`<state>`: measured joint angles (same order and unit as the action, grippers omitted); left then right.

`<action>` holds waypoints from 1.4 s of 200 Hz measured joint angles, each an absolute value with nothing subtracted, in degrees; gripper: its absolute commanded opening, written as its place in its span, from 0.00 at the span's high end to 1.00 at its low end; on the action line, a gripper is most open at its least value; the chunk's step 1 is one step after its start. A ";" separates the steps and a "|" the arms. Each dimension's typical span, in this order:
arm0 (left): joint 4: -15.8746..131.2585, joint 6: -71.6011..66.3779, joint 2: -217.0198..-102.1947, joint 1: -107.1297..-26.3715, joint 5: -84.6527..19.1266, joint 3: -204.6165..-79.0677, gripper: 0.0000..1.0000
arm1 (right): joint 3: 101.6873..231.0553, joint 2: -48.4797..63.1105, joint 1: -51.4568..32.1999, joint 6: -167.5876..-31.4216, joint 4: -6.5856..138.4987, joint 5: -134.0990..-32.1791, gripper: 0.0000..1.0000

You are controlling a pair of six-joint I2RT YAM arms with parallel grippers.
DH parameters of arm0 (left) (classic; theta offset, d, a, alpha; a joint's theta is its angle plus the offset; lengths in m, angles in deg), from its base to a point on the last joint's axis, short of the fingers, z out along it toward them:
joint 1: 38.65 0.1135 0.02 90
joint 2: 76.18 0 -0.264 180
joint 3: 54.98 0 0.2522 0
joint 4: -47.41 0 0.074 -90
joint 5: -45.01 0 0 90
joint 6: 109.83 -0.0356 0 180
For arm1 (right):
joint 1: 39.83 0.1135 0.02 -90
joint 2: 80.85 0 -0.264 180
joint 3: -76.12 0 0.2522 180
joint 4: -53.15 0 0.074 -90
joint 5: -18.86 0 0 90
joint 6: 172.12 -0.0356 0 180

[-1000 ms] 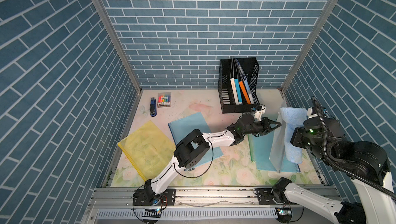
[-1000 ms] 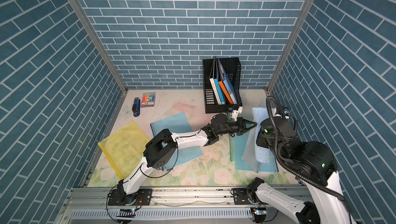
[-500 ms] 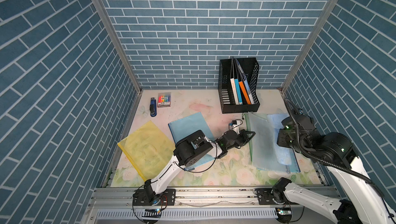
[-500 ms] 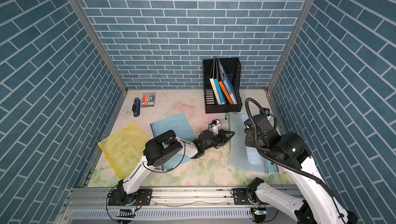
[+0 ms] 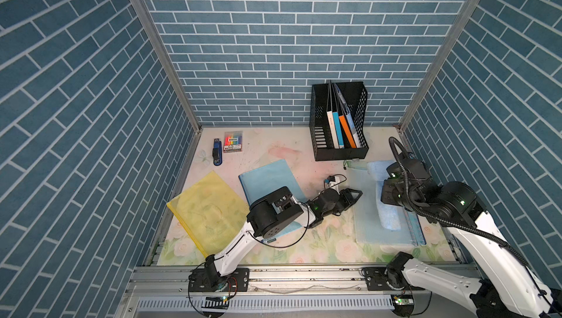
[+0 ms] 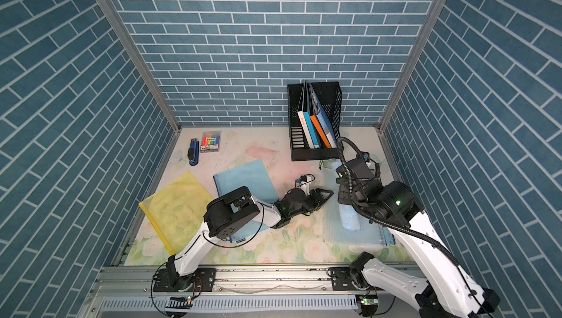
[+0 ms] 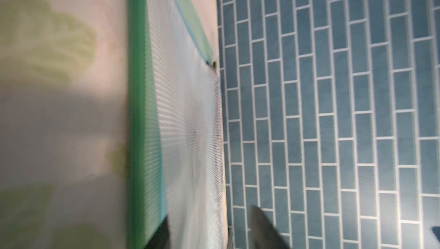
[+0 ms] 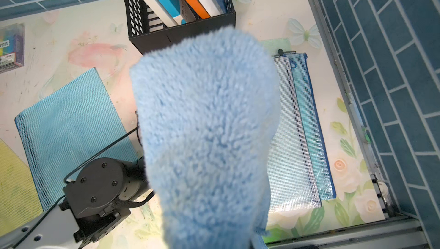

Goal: Wipe the document bag
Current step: Place the document bag, then move the document bag to the center of the board.

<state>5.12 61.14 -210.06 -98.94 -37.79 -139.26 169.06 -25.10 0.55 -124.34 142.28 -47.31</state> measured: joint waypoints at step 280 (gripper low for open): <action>61.60 29.27 -148.14 -55.69 -36.68 -99.09 0.22 | 168.01 8.25 11.00 -123.59 118.44 -64.11 1.00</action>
